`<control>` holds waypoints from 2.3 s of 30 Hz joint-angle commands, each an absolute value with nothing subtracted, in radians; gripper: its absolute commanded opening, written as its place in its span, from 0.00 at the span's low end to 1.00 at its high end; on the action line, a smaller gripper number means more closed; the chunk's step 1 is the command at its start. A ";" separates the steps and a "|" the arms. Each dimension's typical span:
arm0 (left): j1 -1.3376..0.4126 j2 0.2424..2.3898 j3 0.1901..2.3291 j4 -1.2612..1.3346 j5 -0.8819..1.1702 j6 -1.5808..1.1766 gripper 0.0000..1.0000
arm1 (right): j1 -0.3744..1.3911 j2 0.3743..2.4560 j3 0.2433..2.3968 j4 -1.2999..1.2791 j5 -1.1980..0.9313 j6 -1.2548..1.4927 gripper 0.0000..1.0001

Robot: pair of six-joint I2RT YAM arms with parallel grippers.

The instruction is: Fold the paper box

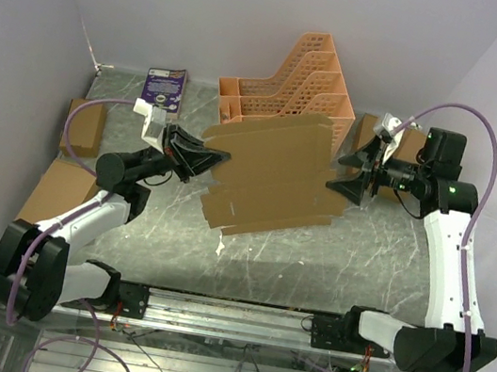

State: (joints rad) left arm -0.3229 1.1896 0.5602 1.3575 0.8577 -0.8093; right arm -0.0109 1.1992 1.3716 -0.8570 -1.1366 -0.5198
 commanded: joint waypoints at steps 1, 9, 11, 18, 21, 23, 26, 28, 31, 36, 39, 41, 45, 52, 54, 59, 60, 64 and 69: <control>-0.328 1.182 0.557 1.394 0.829 -0.807 0.07 | -0.019 1.204 1.374 -0.937 -1.221 -0.641 0.61; -0.328 1.185 0.552 1.426 0.822 -0.828 0.07 | -0.018 1.206 1.343 -0.940 -1.199 -0.655 0.46; -0.328 1.192 0.555 1.433 0.822 -0.832 0.07 | -0.018 1.206 1.341 -0.957 -1.207 -0.681 0.46; -0.328 1.207 0.555 1.464 0.834 -0.845 0.07 | -0.022 1.219 1.402 -1.114 -1.173 -0.864 0.61; -0.328 1.204 0.551 1.456 0.850 -0.835 0.07 | -0.043 1.191 1.390 -1.026 -1.113 -0.793 0.77; -0.328 1.203 0.549 1.463 0.860 -0.838 0.07 | -0.050 1.171 1.377 -0.976 -1.102 -0.768 0.83; -0.328 1.208 0.547 1.503 0.874 -0.858 0.07 | -0.051 1.172 1.359 -0.918 -1.065 -0.713 0.84; -0.328 1.215 0.546 1.532 0.882 -0.876 0.07 | -0.051 1.187 1.351 -0.896 -1.058 -0.689 0.83; -0.328 1.232 0.546 1.583 0.889 -0.910 0.07 | -0.049 1.211 1.348 -0.916 -1.114 -0.695 0.78; -0.328 1.253 0.547 1.659 0.903 -0.957 0.07 | -0.049 1.232 1.345 -0.925 -1.161 -0.683 0.46; -0.327 1.260 0.549 1.678 0.914 -0.968 0.07 | -0.050 1.225 1.333 -0.897 -1.164 -0.651 0.29; -0.327 1.265 0.550 1.696 0.919 -0.977 0.07 | -0.049 1.218 1.323 -0.881 -1.157 -0.632 0.24; -0.327 1.277 0.561 1.722 0.929 -0.998 0.07 | -0.050 1.218 1.306 -0.878 -1.150 -0.630 0.20; -0.323 1.276 0.579 1.723 0.934 -1.006 0.07 | -0.049 1.222 1.317 -0.947 -1.176 -0.682 0.26; -0.315 1.278 0.581 1.723 0.938 -1.010 0.07 | -0.049 1.218 1.330 -0.971 -1.172 -0.704 0.38; -0.268 1.263 0.574 1.723 0.953 -1.028 0.07 | -0.073 1.167 1.365 -0.913 -0.983 -0.632 0.44; -0.262 1.260 0.573 1.723 0.955 -1.030 0.07 | -0.081 1.157 1.367 -0.901 -0.967 -0.623 0.39; -0.258 1.261 0.577 1.722 0.957 -1.038 0.07 | -0.092 1.160 1.394 -0.923 -0.977 -0.632 0.16; -0.258 1.258 0.581 1.724 0.952 -1.047 0.07 | -0.087 1.186 1.314 -0.818 -1.011 -0.566 0.09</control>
State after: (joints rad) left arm -0.2626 1.2762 0.5526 1.4685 0.9295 -1.0264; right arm -0.0853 1.1625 1.3609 -0.8959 -1.0008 -0.6201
